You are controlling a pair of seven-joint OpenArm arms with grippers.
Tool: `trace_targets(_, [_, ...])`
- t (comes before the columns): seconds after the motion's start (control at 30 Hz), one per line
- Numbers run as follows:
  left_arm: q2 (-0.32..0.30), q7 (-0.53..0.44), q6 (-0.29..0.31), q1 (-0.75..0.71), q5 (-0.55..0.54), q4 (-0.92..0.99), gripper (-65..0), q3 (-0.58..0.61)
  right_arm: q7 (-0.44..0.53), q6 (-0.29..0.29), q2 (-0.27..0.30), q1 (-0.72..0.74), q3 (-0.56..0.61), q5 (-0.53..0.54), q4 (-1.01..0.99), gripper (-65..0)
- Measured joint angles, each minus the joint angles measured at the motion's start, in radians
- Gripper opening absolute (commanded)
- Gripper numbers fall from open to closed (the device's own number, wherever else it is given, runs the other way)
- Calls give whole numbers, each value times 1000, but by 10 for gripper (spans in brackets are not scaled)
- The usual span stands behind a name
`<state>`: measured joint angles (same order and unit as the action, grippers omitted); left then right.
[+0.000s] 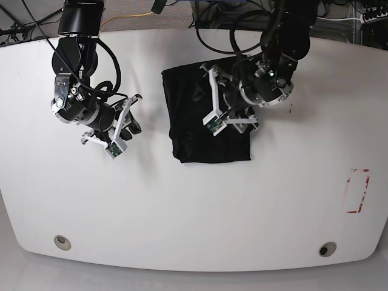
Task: Fold the T-shirt properly
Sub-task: 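Release with the right gripper and grasp the bundle with the left gripper, then drag the folded bundle with the left gripper to the table's edge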
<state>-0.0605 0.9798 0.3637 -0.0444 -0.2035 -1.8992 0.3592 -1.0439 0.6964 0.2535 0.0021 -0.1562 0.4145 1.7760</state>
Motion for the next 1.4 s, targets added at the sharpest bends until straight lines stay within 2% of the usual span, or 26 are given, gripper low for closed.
trace_targets(0.13, [44,-146,-183,7,89,7,-147,93,13,1,-2,-19,-1,8,3,-495])
trace_targets(0.33, [69,-351,-352,-24,267,124,-147,233,11,0,-3,-27,-19,3,3,-496])
trace_targets(0.47, [63,-480,-396,-71,348,203,-147,241,11,0,-4,-27,-19,5,4,-496])
trace_targets(0.63, [38,-696,-455,-138,394,307,-146,240,10,0,-5,-39,-19,8,5,-496])
trace_targets(0.77, [11,-874,-463,-140,384,439,-146,244,10,0,-10,-41,-22,2,5,-496])
trace_targets(0.87, [17,-983,-470,-133,371,526,-146,243,10,1,-29,-43,-29,3,5,-496])
trace_targets(0.93, [25,-998,-455,-130,364,546,-146,213,11,1,-45,-45,-48,9,5,-496])
trace_targets(1.1, [32,-1038,-389,-159,269,550,-146,37,8,0,-34,-47,-74,-4,5,-496])
trace_targets(1.2, [-26,-1019,-297,-170,204,526,-146,-79,2,0,-35,-48,-71,-1,15,-496])
trace_targets(1.33, [-135,-1003,-234,-223,109,489,-146,-233,3,0,-39,-56,-71,8,52,-496])
trace_targets(1.4, [-182,-991,-175,-247,69,484,-146,-310,7,0,-37,-73,-71,7,75,-496])
